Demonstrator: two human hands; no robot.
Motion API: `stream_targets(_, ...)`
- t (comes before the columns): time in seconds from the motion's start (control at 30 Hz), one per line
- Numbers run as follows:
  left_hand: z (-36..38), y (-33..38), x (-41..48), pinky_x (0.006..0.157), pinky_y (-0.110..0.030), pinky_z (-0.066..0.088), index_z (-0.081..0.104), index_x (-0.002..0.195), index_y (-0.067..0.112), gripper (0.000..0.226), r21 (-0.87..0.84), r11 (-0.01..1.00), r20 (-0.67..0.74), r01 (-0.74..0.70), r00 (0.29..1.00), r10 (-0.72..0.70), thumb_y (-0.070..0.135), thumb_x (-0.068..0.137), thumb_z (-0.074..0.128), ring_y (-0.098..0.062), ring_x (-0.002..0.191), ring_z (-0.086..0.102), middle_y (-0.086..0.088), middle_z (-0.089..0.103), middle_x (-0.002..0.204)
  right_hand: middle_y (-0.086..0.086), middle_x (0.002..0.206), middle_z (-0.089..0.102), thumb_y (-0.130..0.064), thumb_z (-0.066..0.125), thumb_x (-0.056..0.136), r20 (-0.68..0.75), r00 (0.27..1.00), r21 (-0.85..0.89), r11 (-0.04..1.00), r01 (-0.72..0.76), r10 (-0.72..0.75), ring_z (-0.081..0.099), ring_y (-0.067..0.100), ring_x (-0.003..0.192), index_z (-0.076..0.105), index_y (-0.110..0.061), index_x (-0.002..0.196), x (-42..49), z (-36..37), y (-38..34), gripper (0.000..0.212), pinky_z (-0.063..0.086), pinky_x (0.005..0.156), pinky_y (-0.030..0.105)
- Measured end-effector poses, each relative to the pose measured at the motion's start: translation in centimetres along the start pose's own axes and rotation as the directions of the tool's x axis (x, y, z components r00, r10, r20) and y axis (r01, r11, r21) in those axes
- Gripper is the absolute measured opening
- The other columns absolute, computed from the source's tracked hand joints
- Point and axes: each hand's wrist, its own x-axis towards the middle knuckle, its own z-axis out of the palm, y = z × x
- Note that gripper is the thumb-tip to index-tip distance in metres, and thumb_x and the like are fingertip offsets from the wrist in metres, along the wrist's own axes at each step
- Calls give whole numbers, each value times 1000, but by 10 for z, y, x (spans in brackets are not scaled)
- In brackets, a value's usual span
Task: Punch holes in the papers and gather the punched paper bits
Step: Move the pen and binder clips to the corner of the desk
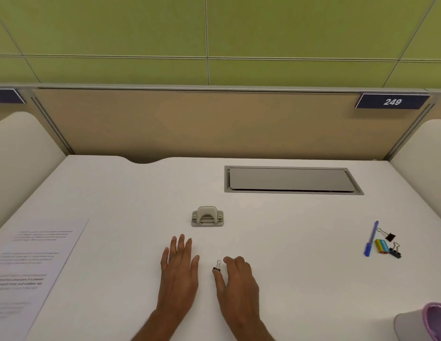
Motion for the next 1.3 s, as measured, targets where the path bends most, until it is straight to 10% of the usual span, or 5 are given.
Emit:
stream_targets(0.37,-1,-5,6,122,-35,4,42,147,10,61,-43,998,5,-51,999,51,41,100,20,-21,150,19,-8,33,158,2,89,67,-49,71,85,-1,999,-158,986,-51,52,62,20,80,71,-17,96,4,10,-18,34,55,65,32)
stream_targets(0.7,-2,-8,7,122,-34,2,40,148,9,64,-20,998,25,-54,998,55,45,100,17,-22,149,20,-10,32,158,3,77,68,-25,82,74,-10,999,-253,967,-42,41,64,20,68,72,-16,81,5,17,-21,14,55,54,32)
stream_targets(1.3,26,90,29,121,-48,19,40,147,7,66,-103,979,6,-176,984,178,46,99,18,-24,150,22,-12,32,158,-4,92,66,-18,70,86,-238,971,-9,1000,-15,13,61,16,83,71,-19,102,31,-93,48,16,54,61,28)
